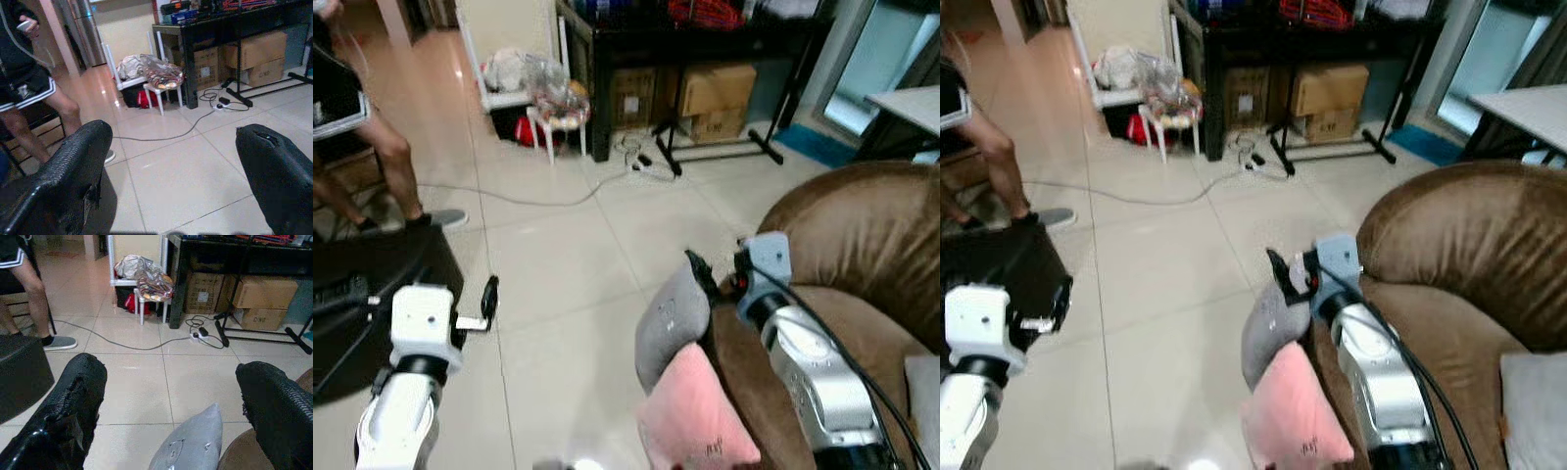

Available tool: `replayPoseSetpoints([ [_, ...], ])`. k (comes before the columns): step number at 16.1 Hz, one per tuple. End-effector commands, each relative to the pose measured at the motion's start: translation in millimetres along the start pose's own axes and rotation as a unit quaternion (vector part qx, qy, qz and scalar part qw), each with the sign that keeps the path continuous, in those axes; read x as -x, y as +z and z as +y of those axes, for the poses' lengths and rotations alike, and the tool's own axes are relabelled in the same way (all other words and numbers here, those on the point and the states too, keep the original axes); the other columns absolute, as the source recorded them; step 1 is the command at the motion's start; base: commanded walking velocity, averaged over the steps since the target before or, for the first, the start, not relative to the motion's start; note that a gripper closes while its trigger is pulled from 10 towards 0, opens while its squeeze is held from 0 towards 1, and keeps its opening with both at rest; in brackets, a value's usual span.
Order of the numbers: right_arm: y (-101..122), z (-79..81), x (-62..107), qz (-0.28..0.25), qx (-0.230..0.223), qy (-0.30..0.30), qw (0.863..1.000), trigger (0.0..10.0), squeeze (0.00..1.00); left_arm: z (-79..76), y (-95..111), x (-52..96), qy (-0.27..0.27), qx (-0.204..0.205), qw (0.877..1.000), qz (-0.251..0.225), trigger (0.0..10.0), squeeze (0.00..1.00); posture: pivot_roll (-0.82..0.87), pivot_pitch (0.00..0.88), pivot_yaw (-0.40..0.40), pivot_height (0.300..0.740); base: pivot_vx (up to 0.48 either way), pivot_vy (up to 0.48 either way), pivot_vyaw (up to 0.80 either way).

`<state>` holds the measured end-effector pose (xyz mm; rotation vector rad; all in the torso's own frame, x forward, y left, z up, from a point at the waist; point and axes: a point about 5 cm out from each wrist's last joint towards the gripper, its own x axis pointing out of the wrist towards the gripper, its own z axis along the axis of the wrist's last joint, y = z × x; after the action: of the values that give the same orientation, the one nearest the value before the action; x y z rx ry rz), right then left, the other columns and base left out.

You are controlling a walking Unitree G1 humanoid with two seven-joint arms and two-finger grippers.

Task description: Move the pillow to the sofa from floor

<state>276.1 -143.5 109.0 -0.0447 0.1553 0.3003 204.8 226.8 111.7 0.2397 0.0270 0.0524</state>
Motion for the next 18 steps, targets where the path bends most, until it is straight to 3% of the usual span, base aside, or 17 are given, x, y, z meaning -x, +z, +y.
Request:
replayPoseSetpoints([
  [1,-1.8,-2.7,-1.5,0.005,-0.005,-0.001,1.0,10.0,1.0,-1.9,1.5,1.6,0.003,-0.003,1.0,-0.004,10.0,0.0,0.01,0.0,-0.019,0.63,0.0,0.0,0.0],
  [9,-4.9,0.4,-5.0,0.021,0.012,0.007,1.0,10.0,1.0,-2.3,2.5,2.8,0.009,-0.005,1.0,-0.005,10.0,0.0,0.03,0.0,-0.053,0.55,0.0,0.0,0.0],
  [14,-5.9,-0.5,-7.0,0.024,0.023,0.001,0.999,10.0,1.0,-2.0,3.0,4.1,0.014,0.004,1.0,-0.005,10.0,0.0,0.03,0.0,-0.062,0.55,0.0,0.0,0.0],
  [15,-7.2,-1.8,-7.4,0.03,0.026,-0.004,0.999,10.0,0.0,-1.6,2.8,4.7,0.015,0.012,1.0,-0.006,10.0,0.0,0.03,0.0,-0.064,0.55,0.0,0.0,0.0],
  [18,-9.6,-4.1,-7.4,0.039,0.028,-0.019,0.999,10.0,0.0,1.0,2.1,6.5,0.023,0.016,1.0,-0.005,10.0,0.0,0.03,0.0,-0.067,0.55,0.0,0.0,0.0],
])
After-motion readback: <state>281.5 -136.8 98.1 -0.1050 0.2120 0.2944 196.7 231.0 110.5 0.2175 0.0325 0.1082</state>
